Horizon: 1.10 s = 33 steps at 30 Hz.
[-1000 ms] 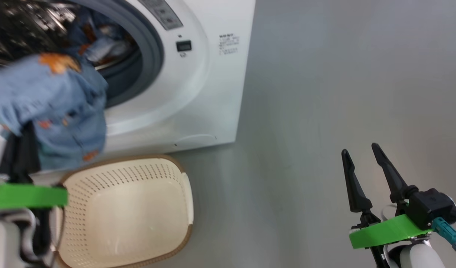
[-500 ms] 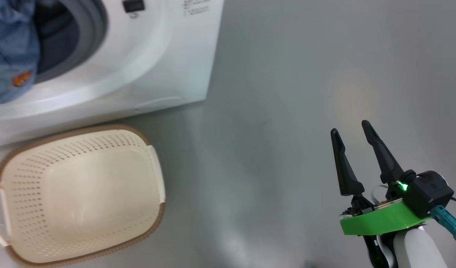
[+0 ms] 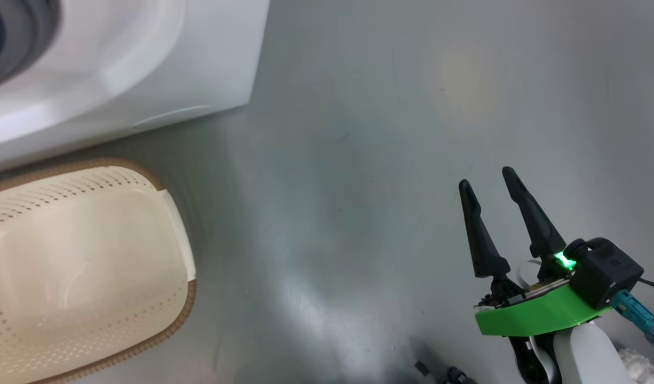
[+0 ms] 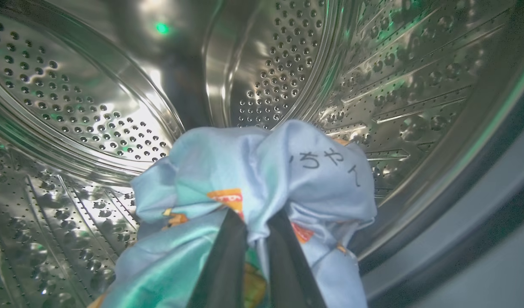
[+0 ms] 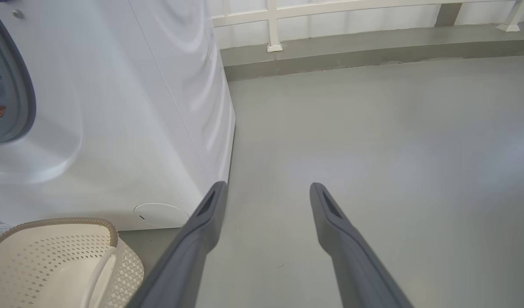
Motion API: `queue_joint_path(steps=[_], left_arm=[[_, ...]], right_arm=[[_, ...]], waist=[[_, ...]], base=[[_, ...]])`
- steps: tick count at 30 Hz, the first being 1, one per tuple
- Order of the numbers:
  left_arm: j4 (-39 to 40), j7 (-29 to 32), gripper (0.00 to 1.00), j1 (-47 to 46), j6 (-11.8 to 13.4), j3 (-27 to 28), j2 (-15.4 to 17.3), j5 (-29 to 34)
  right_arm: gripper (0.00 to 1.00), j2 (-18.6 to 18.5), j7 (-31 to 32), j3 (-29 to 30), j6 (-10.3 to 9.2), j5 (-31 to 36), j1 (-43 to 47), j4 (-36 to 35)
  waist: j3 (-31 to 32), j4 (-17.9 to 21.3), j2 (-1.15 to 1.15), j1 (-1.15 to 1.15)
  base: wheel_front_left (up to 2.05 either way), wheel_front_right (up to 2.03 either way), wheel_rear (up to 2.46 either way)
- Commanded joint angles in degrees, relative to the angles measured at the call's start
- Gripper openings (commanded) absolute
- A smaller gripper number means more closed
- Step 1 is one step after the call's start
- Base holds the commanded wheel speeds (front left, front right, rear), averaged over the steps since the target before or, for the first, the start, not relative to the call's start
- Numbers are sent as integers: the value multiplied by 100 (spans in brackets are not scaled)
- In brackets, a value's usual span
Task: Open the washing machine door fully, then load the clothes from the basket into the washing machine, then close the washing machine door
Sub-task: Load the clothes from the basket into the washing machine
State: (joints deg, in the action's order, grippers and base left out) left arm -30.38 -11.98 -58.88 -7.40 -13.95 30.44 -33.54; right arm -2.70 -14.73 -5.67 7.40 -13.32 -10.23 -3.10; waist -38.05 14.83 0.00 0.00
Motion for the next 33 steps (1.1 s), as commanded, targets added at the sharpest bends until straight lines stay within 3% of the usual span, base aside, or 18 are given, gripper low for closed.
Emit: queue_joint_path(steps=[1,9,15,24,33], left_arm=[[-45,133,0,-347,-9,58,415,-36],[-511,703,0,-1125,-9,-394,563,-157],[-740,779,0,-1598,-9,-545,653,-313],[-522,-226,0,-2230,-9,-802,765,-28],[647,-300,0,-2150,-9,-125,734,541]], right_arm=[[100,-18,-27,-172,9,-82,-5,-151],[100,-18,-27,-245,9,-69,-54,-225],[100,-18,-27,-409,9,-132,-82,-239],[100,-18,-27,-545,9,-229,4,-227],[100,-18,-27,-633,9,-302,-12,-241]], waist=[[-183,106,0,0],[-493,47,0,0],[-696,40,0,0],[-884,101,0,0],[-1023,195,0,0]], base=[[0,0,0],[0,0,0],[0,0,0],[0,0,0],[0,0,0]])
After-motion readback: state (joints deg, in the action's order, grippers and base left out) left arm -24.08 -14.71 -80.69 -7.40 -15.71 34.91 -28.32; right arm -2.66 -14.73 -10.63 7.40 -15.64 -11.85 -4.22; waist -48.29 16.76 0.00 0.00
